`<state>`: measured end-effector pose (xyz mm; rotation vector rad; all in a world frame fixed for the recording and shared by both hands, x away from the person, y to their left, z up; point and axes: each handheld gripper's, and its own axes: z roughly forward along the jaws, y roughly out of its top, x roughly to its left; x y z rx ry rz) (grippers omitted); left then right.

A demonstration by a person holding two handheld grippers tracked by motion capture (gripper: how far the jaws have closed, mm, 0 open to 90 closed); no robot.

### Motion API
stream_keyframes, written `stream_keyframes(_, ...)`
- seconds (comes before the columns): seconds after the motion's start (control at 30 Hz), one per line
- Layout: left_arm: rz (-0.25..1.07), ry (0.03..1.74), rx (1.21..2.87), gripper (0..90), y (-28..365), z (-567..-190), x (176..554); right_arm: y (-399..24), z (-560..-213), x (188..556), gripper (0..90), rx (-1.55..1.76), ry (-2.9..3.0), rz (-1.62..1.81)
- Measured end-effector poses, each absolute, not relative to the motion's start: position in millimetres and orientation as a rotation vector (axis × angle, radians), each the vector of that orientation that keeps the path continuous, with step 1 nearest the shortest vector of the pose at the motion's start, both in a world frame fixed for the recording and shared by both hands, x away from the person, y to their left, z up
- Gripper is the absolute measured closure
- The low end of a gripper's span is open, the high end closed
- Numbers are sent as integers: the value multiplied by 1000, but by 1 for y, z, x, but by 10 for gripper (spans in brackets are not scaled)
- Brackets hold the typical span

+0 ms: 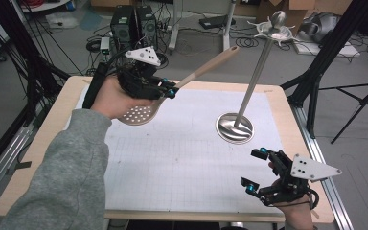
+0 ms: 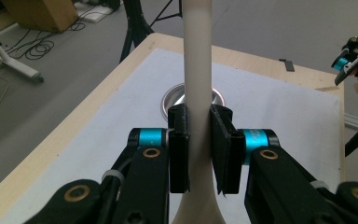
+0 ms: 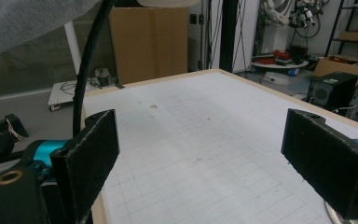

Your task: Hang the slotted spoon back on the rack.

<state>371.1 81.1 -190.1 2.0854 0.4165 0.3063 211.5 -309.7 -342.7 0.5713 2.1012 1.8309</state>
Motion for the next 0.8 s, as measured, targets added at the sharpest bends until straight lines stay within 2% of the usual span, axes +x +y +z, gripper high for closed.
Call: stream_keyframes(0.8,281,386,2031,778,66,-172,381,-321,-344,208,102,598,2076,1828)
